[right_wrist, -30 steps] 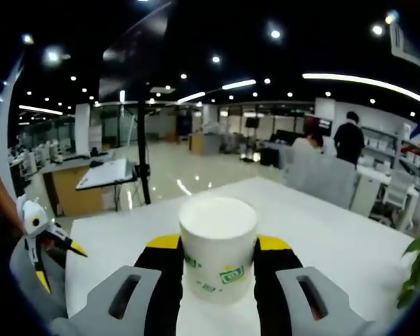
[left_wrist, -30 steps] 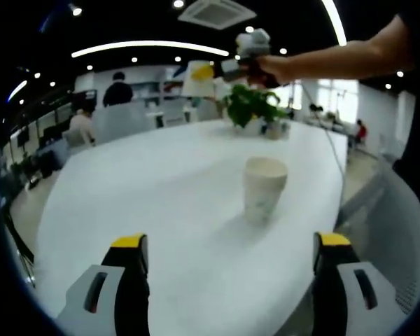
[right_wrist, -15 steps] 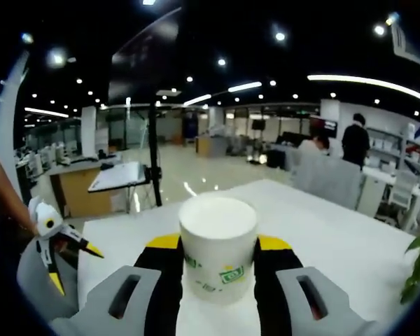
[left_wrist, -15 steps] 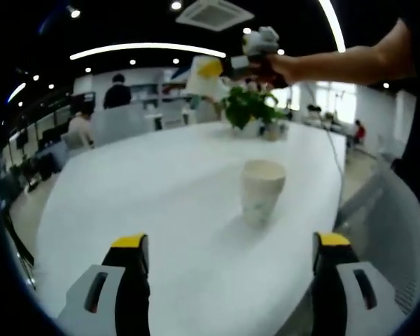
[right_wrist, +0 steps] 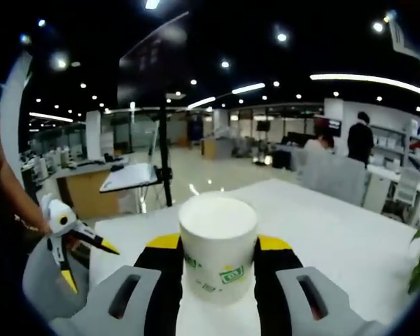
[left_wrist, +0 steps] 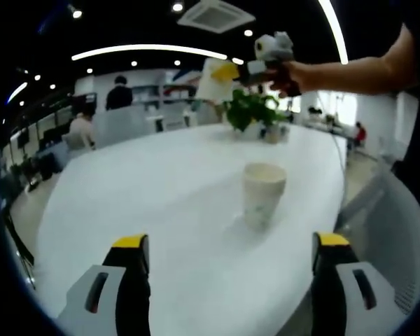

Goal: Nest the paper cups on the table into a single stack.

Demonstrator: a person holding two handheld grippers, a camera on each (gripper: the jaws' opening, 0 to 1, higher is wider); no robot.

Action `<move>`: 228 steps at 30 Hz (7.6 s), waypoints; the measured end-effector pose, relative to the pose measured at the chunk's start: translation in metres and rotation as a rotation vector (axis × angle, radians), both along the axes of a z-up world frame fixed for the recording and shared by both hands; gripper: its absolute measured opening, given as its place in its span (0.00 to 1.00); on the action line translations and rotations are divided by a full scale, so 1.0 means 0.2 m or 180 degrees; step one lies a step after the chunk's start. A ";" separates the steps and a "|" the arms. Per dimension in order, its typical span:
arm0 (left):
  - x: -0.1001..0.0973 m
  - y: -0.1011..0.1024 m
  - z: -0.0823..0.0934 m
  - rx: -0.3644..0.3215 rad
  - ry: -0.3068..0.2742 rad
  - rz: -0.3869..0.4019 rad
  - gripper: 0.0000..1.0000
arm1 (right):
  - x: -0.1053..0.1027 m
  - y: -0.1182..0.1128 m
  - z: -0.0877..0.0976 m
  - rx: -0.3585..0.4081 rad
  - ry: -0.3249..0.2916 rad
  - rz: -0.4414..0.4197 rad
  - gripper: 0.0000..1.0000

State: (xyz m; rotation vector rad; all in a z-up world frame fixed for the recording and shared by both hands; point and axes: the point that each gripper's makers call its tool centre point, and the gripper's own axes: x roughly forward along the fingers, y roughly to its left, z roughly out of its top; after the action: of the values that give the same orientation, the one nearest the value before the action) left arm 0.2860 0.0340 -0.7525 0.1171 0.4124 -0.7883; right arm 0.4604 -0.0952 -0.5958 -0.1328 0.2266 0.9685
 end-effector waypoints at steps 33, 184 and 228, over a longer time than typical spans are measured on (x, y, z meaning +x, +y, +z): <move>0.00 0.00 0.02 -0.0104 -0.0001 0.0008 0.99 | -0.39 0.06 -0.08 -0.0116 0.0096 0.0351 0.37; 0.08 -0.53 0.79 0.3620 0.1219 -0.2124 0.00 | -0.88 -0.51 -0.46 0.0060 0.0481 -0.0079 1.00; 0.16 -0.61 0.39 0.3612 0.1522 -0.1835 0.00 | -0.89 -0.59 -0.49 0.0222 0.0611 -0.0354 0.99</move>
State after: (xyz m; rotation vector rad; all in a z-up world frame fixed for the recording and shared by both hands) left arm 0.3178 -0.0886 -0.6743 1.1617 1.2894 -1.0631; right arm 0.2817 -0.2134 -0.6947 0.0370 0.3725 0.8775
